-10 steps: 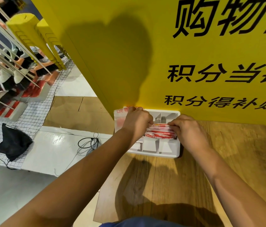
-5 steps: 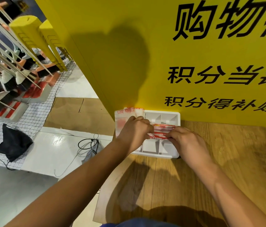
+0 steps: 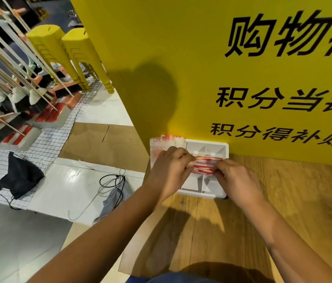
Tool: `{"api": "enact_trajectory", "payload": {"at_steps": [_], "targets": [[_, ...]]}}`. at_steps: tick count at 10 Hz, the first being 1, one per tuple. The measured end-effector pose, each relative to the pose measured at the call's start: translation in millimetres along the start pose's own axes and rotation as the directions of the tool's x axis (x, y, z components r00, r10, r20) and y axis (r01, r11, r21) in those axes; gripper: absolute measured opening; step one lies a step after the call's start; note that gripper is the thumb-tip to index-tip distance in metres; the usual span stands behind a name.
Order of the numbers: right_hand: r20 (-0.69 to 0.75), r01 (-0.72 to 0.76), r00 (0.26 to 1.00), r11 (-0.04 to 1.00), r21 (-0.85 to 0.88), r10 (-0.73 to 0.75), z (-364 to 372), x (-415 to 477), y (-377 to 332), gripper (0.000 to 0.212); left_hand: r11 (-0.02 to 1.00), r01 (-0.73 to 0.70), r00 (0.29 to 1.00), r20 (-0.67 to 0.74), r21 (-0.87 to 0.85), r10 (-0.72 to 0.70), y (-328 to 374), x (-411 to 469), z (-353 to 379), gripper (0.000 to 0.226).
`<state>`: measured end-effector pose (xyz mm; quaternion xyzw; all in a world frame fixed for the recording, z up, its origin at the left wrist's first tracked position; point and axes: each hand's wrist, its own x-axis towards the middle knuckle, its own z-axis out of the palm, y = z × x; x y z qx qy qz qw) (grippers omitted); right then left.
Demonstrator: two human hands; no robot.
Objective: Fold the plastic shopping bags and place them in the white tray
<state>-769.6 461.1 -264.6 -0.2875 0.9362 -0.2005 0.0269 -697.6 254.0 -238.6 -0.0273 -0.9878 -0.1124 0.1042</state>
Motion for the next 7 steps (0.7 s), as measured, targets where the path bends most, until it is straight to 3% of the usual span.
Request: {"api": "enact_trajectory", "payload": {"at_steps": [1,2,3,4,5,7], "targets": [[-0.020,0.011,1.000,0.999,-0.038,-0.012,-1.3,-3.0,-4.6,0.014,0.962,0.258,0.962,-0.064,-0.091,-0.264,-16.7,-21.6,-14.4,0.055],[-0.078,0.076,0.994,0.996,-0.036,-0.079,1.6,-1.4,-23.2,0.032,0.838,0.500,0.847,0.327,-0.219,-0.420,-48.6,-34.8,-23.7,0.093],[-0.027,0.136,0.991,0.990,0.035,-0.135,6.4,7.4,-44.4,0.043,0.849,0.437,0.862,0.408,-0.298,-0.300,-60.2,-35.4,-17.8,0.092],[0.108,0.146,0.982,0.987,0.066,-0.153,20.1,20.5,-69.0,0.056,0.907,0.277,0.936,0.301,-0.319,-0.180,-66.3,-35.3,-7.1,0.082],[0.140,0.135,0.980,0.990,0.050,-0.141,27.3,22.8,-74.9,0.058,0.919,0.254,0.948,0.267,-0.303,-0.174,-72.7,-34.6,1.2,0.077],[0.074,0.095,0.992,0.994,0.054,-0.098,31.2,18.1,-79.7,0.054,0.942,0.161,0.975,0.196,-0.294,-0.105,-78.6,-35.8,6.9,0.079]]}}
